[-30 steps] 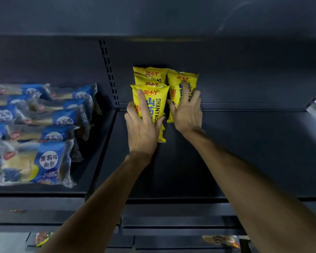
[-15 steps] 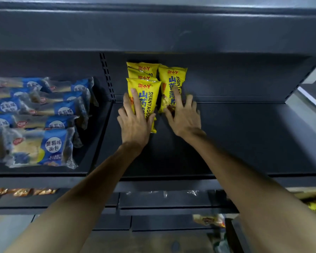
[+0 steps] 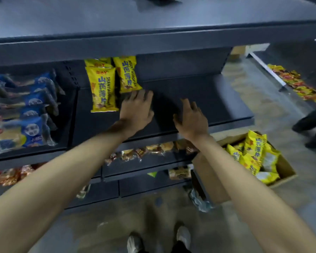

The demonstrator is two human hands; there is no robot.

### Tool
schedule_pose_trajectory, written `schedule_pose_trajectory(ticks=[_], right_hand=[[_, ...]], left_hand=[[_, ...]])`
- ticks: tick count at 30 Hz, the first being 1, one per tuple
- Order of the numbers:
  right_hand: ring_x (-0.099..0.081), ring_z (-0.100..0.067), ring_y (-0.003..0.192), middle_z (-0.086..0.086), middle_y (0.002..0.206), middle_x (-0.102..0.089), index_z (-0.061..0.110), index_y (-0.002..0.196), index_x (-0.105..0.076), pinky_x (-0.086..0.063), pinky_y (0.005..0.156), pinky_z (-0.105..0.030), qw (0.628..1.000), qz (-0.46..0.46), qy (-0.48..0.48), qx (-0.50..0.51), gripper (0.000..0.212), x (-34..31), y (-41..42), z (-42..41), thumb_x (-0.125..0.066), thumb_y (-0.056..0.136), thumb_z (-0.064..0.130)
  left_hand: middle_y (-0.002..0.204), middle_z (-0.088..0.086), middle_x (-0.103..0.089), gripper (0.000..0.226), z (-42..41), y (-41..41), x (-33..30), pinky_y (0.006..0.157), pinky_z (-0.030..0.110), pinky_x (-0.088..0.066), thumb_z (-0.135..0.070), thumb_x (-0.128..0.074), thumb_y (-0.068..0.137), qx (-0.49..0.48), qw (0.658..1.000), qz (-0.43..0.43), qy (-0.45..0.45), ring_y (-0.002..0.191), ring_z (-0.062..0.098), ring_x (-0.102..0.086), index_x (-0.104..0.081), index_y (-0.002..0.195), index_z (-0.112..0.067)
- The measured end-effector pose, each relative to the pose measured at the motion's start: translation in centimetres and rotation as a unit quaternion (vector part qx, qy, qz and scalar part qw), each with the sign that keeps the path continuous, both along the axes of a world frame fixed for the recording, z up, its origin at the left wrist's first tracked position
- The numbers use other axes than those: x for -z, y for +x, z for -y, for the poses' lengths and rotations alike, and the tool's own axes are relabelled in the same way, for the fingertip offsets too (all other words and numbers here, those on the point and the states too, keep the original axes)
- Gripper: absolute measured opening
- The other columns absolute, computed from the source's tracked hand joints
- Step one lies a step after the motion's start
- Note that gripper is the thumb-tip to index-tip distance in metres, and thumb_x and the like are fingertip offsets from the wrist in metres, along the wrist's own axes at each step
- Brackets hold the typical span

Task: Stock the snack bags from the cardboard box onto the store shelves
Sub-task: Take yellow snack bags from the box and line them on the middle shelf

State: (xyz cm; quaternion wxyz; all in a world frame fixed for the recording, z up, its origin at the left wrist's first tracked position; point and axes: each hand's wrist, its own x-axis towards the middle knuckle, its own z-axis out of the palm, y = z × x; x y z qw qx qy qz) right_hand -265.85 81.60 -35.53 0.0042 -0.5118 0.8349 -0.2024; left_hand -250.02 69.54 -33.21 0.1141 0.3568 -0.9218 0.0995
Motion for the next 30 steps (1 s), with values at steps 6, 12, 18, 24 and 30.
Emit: schedule_pose_trajectory(ticks=[6,12,18,24,30], right_hand=[[-0.056,-0.038,0.111,-0.014,0.125,-0.053,0.014,0.140,-0.039,-0.049,0.077,-0.044,0.996,-0.014,0.007,0.086,0.057,0.0,-8.6,-9.5,-0.054,0.090,0.036],[-0.055,-0.037,0.113,-0.012,0.125,-0.056,0.016,0.133,-0.044,-0.047,0.084,-0.044,0.987,0.054,0.031,0.146,0.050,1.6,-18.1,-17.6,-0.057,0.088,0.032],[-0.054,-0.038,0.109,-0.015,0.118,-0.056,0.011,0.120,-0.048,-0.047,0.088,-0.046,0.973,0.121,0.049,0.191,0.040,5.8,-25.5,-23.9,-0.059,0.086,0.030],[-0.058,-0.039,0.100,-0.014,0.108,-0.056,0.015,0.110,-0.048,-0.049,0.084,-0.048,0.952,0.196,0.074,0.226,0.033,9.9,-26.6,-27.1,-0.051,0.091,0.041],[-0.057,-0.030,0.103,-0.009,0.111,-0.056,0.015,0.118,-0.049,-0.045,0.079,-0.040,0.952,0.206,0.089,0.208,0.032,11.8,-25.9,-27.9,-0.055,0.093,0.034]], left_hand=[[0.106,0.012,-0.062,0.036,-6.6,-9.9,-0.7,0.055,0.033,-0.032,-0.029,-0.050,0.087,0.092,0.995,0.040,0.028,0.091,0.035,-0.062,-0.049,0.117,-0.010],[0.104,0.010,-0.063,0.022,-13.4,-19.9,0.5,0.059,0.033,-0.035,-0.028,-0.050,0.089,0.138,0.986,0.064,0.068,0.090,0.036,-0.062,-0.052,0.105,-0.013],[0.103,0.008,-0.066,0.024,-18.3,-26.3,4.1,0.062,0.035,-0.040,-0.032,-0.051,0.085,0.162,0.976,0.085,0.120,0.092,0.036,-0.064,-0.056,0.102,-0.015],[0.083,0.008,-0.061,0.018,-22.1,-28.7,8.8,0.055,0.035,-0.041,-0.032,-0.056,0.081,0.202,0.954,0.098,0.196,0.076,0.036,-0.061,-0.050,0.086,-0.015],[0.104,0.005,-0.055,0.035,-24.6,-28.8,14.1,0.056,0.031,-0.035,-0.042,-0.055,0.087,0.215,0.940,0.133,0.229,0.094,0.026,-0.059,-0.052,0.112,-0.017]])
